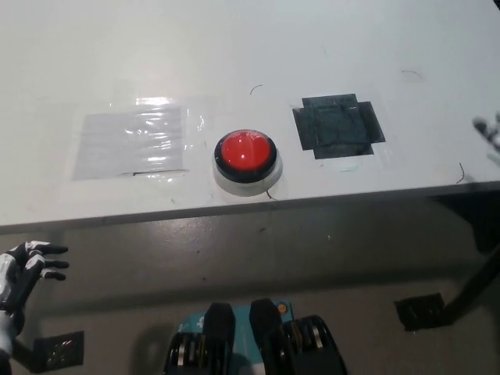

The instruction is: The robot uses its right hand to make a fist and press the red button kept in the middle of the desk

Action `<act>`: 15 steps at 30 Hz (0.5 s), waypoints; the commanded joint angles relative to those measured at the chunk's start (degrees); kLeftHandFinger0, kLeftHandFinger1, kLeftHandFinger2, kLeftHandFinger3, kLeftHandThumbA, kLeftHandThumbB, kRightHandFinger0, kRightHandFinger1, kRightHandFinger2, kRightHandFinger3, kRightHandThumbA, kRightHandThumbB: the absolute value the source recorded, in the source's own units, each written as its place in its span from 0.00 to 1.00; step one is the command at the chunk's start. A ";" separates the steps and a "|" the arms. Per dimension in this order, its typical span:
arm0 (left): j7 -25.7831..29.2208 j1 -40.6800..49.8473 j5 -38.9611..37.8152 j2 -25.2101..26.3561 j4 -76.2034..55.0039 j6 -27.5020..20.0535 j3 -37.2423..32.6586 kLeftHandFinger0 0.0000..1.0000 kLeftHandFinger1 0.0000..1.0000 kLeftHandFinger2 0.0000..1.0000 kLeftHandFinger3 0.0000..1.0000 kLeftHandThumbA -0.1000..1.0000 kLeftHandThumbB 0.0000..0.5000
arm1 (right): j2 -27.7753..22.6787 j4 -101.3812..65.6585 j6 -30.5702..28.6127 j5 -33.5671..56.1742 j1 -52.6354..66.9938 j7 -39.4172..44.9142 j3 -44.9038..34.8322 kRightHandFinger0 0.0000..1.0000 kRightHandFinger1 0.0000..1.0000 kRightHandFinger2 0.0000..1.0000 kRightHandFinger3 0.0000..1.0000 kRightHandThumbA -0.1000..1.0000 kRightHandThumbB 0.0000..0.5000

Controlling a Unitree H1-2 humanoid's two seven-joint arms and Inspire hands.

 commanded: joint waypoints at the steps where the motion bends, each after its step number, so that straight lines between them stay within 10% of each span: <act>1: -1.21 -0.74 -1.29 1.75 -0.44 -2.02 0.50 0.41 0.43 0.51 0.50 0.61 0.01 | 0.30 -0.05 0.09 -1.86 -10.84 -0.74 2.11 0.59 0.56 0.52 0.59 0.84 0.44; 7: -0.79 -0.61 -0.73 1.69 -0.82 -0.78 0.39 0.43 0.45 0.52 0.50 0.61 0.02 | 5.27 3.95 -0.17 -5.73 -19.89 -0.60 4.62 0.14 0.05 0.04 0.10 0.78 0.40; 15: -0.96 -0.59 -0.61 1.94 -1.39 0.30 0.16 0.48 0.49 0.57 0.53 0.60 0.00 | 12.96 11.35 -3.32 -10.66 -28.33 -2.12 7.01 0.00 0.21 0.36 0.11 0.75 0.55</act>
